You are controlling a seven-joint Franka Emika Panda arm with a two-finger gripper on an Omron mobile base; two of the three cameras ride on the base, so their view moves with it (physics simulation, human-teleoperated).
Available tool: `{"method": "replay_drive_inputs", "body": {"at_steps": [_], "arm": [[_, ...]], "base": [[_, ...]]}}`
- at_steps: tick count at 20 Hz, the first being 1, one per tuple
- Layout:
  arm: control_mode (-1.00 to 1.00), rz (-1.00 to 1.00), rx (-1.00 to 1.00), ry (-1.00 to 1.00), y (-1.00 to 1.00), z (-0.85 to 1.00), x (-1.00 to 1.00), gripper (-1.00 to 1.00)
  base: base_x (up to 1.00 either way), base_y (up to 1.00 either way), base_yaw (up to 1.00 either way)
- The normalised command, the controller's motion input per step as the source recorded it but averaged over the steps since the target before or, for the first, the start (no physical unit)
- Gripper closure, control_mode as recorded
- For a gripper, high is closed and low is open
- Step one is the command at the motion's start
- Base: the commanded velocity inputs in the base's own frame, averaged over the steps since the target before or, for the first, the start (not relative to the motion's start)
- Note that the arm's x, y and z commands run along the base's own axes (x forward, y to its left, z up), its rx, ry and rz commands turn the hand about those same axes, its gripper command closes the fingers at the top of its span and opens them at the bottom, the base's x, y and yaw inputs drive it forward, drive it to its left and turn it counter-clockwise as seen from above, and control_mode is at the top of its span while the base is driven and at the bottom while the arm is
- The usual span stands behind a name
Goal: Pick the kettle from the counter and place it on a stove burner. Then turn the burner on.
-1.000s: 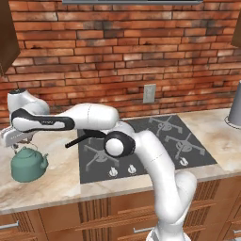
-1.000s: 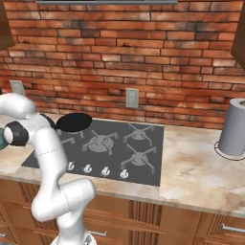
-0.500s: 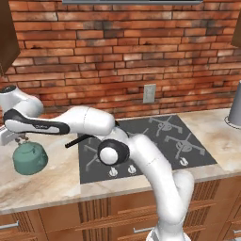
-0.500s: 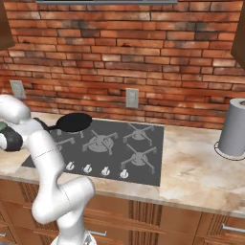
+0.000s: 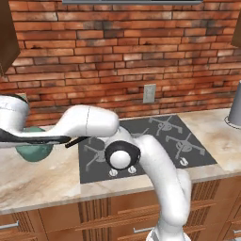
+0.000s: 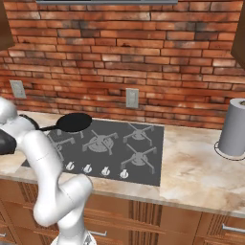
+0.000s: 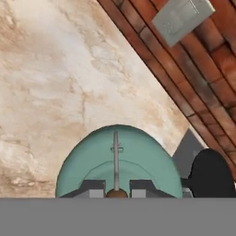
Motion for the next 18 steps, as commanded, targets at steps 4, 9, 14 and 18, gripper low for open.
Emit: {"method": "replay_drive_inputs", "body": {"at_steps": [4,9,14,18], "arm": [[-1.0,0.0,0.03,-0.6,-1.0,-0.02,-0.96,1.0],[-1.0,0.0,0.16,-0.53,-1.0,-0.02,-0.8,1.0],[-1.0,-0.03,0.27,-0.4,-1.0,0.0,-0.6,1.0],[-1.0,-0.11,0.35,-0.26,-1.0,0.13,-0.37,1.0]], "base": [[0.0,0.0,0.0],[0.0,0.0,0.0],[0.0,0.0,0.0],[0.0,0.0,0.0]]}}
